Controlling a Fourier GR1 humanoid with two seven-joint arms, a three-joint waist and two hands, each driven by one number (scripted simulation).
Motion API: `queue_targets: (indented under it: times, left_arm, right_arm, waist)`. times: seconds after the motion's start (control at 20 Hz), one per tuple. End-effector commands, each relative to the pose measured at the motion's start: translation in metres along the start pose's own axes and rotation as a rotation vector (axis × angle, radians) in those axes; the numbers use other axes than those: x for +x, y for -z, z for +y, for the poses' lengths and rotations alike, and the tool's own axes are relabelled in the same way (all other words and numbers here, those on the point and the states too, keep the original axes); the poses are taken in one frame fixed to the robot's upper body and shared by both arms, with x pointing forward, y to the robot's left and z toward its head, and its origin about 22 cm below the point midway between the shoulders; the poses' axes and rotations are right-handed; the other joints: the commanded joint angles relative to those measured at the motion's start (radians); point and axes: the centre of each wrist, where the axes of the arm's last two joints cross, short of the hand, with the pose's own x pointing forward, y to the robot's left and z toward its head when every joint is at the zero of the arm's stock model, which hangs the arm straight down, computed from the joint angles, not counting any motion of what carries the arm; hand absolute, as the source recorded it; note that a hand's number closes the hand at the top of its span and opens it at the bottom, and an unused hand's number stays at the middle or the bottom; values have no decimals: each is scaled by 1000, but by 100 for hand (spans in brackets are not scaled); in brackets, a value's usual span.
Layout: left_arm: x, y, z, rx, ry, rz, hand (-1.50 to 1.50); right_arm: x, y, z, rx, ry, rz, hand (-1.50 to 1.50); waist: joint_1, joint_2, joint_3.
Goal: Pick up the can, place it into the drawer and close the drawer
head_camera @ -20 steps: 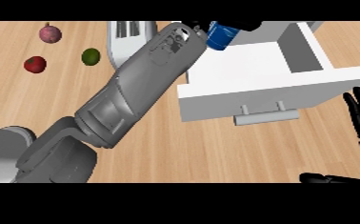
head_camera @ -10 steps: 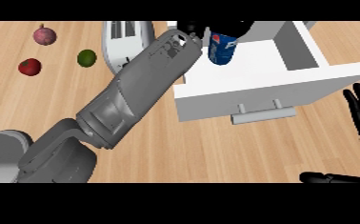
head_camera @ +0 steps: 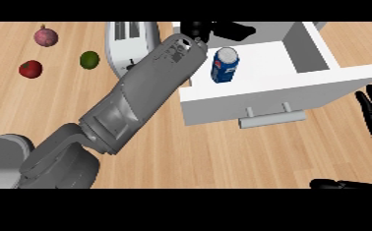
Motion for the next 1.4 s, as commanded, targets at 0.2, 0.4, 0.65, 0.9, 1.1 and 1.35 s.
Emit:
queue_targets:
  times: [0.2,0.4,0.65,0.9,1.1,1.35]
  left_arm:
    - [-9,-5,-1,39,-39,33,-150]
    - [16,0,-3,18,-104,26,-150]
    - [21,-2,-4,26,-154,28,-150]
    - [22,-3,-5,48,-177,2,-150]
    - [29,-6,-8,45,-167,-8,-150]
    - [37,-4,-8,52,-169,5,-150]
  right_arm:
    - [27,3,-3,24,-209,-120,-150]
    - [28,8,7,74,-315,-158,-150]
    - [26,8,4,111,-425,-200,-150]
    - [41,22,12,117,-602,-231,-150]
    - [36,28,33,163,-786,-219,-150]
    - [18,27,42,198,-937,-203,-150]
  waist:
    - [-5,0,-1]
    - [19,1,-1]
    - [34,-7,0]
    - [64,-13,-2]
    - [76,-15,-2]
    - [109,-29,-2]
